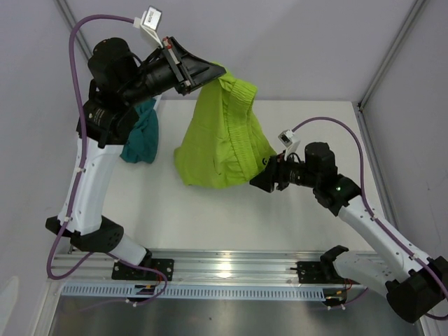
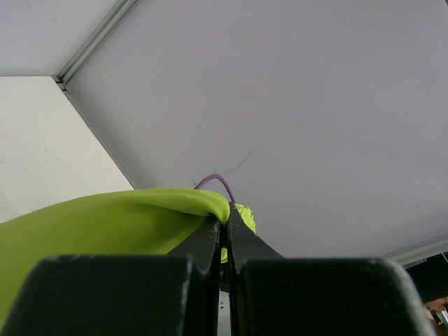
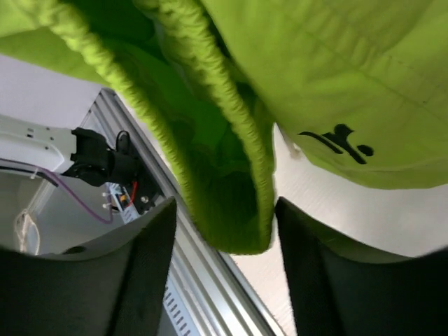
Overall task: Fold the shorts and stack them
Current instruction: Move the shorts to the center of the board
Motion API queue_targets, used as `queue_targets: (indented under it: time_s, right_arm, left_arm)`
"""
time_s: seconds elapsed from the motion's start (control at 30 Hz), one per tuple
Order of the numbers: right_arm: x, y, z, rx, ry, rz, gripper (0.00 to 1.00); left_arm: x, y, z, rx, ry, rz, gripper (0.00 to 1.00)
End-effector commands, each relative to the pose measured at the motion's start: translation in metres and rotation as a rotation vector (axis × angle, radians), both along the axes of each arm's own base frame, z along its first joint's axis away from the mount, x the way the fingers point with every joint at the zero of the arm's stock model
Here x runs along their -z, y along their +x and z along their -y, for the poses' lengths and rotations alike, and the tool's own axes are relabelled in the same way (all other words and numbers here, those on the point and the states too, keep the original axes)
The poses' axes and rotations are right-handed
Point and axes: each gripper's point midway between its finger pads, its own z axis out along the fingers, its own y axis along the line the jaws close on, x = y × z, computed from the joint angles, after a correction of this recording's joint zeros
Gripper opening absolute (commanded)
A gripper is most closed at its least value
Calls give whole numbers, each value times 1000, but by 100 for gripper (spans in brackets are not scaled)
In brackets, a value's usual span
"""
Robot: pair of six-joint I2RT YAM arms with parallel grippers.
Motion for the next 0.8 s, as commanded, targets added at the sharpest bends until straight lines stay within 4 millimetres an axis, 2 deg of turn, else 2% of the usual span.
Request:
queue_targets:
  time_s: [0.0,0.07,0.17,0.2,0.23,0.27,0.33,0.37,0.43,0.5,0.53,0.6,0.63,0.67,0.7,0.73,0.77]
  right_arm:
    - [-11,16,-3,31,4,62,58]
    - [-9,18,-1,46,-3,59,41]
    - [-10,18,0,53,-5,63,22]
    - [-11,19,0,58,-5,64,2]
    - [-11,18,1,58,-10,54,0]
    - [-20,18,0,56,0,65,0]
    - [-25,13,0,40,-1,54,0]
    - [-37,12,0,34,7,74,0]
    - [-41,3,4,20,-12,70,0]
    - [-48,-2,8,21,-23,81,0]
    - [-45,-8,11,17,-43,64,0]
    - [-45,-15,16,8,-63,80,0]
    - [-37,-20,20,5,-87,55,0]
    - [-35,-23,23,0,-106,66,0]
    - [-25,-28,27,-6,-141,36,0]
    - [-21,-31,30,-9,-165,33,0]
    - [-11,-30,36,12,-223,42,0]
  left_arm:
    - [-37,-20,-12,12,-78,98,0]
    - [-36,-19,-12,9,-78,93,1]
    - [-34,-17,-13,5,-75,86,1]
    - [-33,-17,-13,3,-72,84,1]
    - [-30,-14,-13,-5,-69,74,0]
    - [-29,-13,-15,-12,-66,68,0]
    - [-18,-6,-16,-41,-56,26,1]
    - [-11,2,-19,-67,-47,-7,1]
    - [16,17,-23,-109,-13,-111,1]
    - [34,30,-31,-148,-6,-180,0]
    - [68,44,-31,-172,28,-275,1]
    - [95,55,-40,-206,46,-361,1]
    - [146,67,-38,-209,99,-473,0]
    - [164,72,-41,-221,122,-515,1]
    - [213,75,-40,-222,168,-616,1]
    - [222,76,-39,-214,170,-615,0]
    - [224,82,-36,-209,148,-579,0]
